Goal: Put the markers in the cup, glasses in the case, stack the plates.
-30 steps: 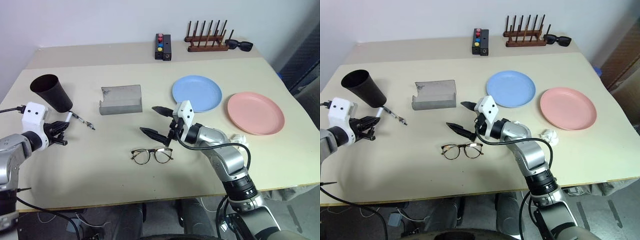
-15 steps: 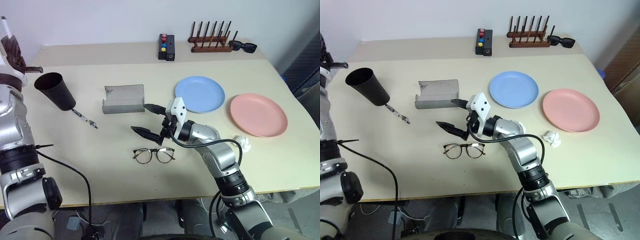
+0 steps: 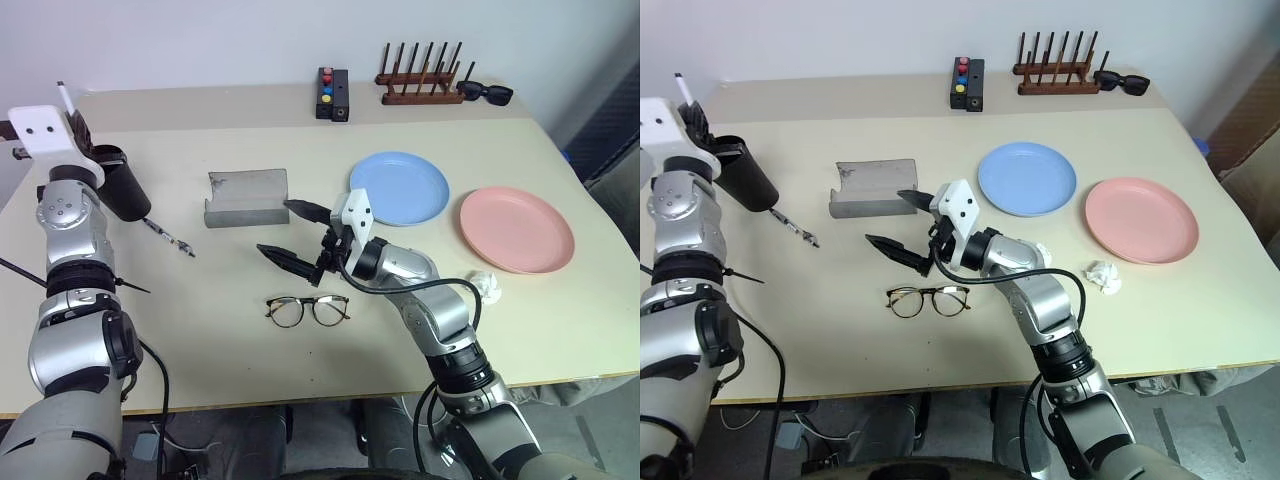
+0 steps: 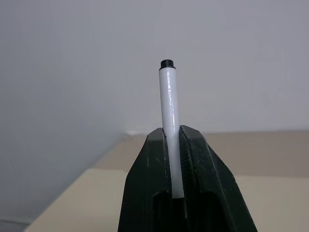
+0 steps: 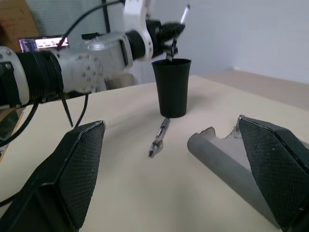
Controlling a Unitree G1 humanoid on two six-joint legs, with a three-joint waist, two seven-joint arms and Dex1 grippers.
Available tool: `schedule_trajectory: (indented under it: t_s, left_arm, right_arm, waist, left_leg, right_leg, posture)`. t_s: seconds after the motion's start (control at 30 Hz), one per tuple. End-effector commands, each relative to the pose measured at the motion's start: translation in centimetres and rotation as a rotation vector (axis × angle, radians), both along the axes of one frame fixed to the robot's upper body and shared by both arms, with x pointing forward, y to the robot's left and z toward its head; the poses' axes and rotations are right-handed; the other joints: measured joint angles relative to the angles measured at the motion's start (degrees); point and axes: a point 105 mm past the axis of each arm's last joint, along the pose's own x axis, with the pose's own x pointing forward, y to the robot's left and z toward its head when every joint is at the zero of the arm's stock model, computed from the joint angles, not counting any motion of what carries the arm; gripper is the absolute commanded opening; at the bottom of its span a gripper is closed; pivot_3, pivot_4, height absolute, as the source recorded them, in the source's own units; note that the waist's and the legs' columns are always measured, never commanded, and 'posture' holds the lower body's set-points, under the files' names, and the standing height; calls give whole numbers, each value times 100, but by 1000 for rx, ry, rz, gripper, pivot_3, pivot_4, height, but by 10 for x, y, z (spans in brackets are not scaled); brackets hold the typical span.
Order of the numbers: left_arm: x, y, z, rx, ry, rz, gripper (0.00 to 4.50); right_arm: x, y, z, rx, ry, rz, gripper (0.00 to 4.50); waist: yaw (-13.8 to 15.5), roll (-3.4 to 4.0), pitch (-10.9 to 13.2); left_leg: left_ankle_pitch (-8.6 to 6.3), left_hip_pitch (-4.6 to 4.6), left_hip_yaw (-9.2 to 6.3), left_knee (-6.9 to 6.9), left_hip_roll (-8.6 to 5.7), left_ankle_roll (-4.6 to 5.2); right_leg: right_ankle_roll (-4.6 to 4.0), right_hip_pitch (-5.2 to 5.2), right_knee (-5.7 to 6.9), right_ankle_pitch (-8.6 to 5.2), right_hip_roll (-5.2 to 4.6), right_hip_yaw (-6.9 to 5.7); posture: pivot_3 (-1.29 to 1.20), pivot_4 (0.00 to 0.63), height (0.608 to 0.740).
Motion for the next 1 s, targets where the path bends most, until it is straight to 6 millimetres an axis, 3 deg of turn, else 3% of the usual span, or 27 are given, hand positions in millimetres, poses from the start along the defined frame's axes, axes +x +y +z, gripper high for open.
schedule_trajectory:
  t_s: [0.03,0.23,0.33,0.53,0.77,0.9,1.0]
  left_arm:
    - [-1,-2,14,29,-44,4,42]
    - [-2,0,9,26,-41,8,42]
    - [-4,1,7,24,-42,12,1059]
    - [-5,2,6,22,-42,20,4156]
    - [-8,-4,13,0,-84,-16,4156]
    - [-19,-46,41,34,-171,-175,4156]
    - [-33,-66,38,45,-113,-197,4156]
  right_arm:
    - [-6,-1,18,51,-59,7,4500]
    - [-6,0,19,60,-55,16,4500]
    - [-6,1,19,60,-53,21,4500]
    - [-6,3,19,59,-51,30,4500]
    - [-6,3,19,60,-51,32,4500]
    - [-6,1,18,62,-46,18,4500]
    - [-6,0,17,62,-44,13,4500]
  waist:
    - [7,0,0]
    - [11,-1,0]
    - [8,-1,0]
    - [11,-1,0]
    - [8,-1,0]
    - [10,-1,0]
    - [7,0,0]
  left_leg:
    - [0,0,0,0,0,0]
    - [0,0,0,1,0,0]
    - [0,0,0,1,0,0]
    - [0,0,-1,1,0,0]
    - [0,0,-1,1,0,0]
    - [0,-2,-1,0,0,0]
    - [0,-2,-4,0,0,-1]
  right_leg:
    - [0,0,0,0,0,0]
    - [1,0,1,0,0,0]
    - [1,0,1,0,0,0]
    - [1,0,2,0,0,0]
    - [1,0,2,0,0,0]
    - [0,0,2,1,-1,1]
    - [0,0,2,1,-2,1]
  posture:
    - [0,150,739]
    - [0,150,739]
    - [0,150,739]
    - [0,150,739]
    - [0,150,739]
    - [0,150,739]
    - [0,150,739]
